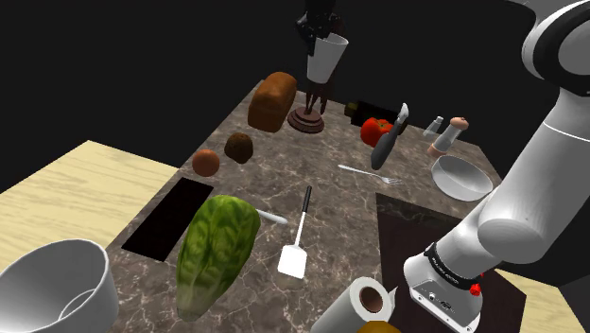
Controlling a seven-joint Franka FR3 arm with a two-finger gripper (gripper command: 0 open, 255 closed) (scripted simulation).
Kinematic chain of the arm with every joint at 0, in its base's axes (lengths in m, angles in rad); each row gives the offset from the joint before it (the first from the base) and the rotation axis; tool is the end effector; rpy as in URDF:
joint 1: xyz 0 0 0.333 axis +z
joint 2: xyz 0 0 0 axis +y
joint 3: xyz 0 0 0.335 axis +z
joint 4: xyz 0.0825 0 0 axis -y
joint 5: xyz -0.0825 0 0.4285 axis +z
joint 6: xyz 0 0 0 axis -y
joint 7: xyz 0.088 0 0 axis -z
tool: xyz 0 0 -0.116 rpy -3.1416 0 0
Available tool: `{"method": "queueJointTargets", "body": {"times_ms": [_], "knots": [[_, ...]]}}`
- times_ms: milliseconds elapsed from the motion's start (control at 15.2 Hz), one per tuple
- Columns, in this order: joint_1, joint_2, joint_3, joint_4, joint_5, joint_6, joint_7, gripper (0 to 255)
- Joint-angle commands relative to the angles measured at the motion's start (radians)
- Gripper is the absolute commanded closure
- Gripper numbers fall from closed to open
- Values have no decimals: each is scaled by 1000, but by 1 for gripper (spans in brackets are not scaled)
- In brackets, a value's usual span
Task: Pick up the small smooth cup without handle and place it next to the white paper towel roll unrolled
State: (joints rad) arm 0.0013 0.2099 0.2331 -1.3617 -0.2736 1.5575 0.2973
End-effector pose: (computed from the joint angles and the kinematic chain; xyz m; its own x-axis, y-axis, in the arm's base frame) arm 0.6568 0.1069 0.6146 0.9963 -0.0636 0.0576 -0.0747 -0.9735 0.2162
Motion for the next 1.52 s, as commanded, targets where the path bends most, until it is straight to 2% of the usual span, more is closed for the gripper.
{"method": "queueJointTargets", "body": {"times_ms": [0,264,792,1452], "knots": [[4,8,1,42,-2,-33,-5,255],[11,32,2,126,-9,-94,-15,255],[70,-174,60,-135,40,-64,124,255],[163,-332,157,-298,108,-89,311,255]]}}
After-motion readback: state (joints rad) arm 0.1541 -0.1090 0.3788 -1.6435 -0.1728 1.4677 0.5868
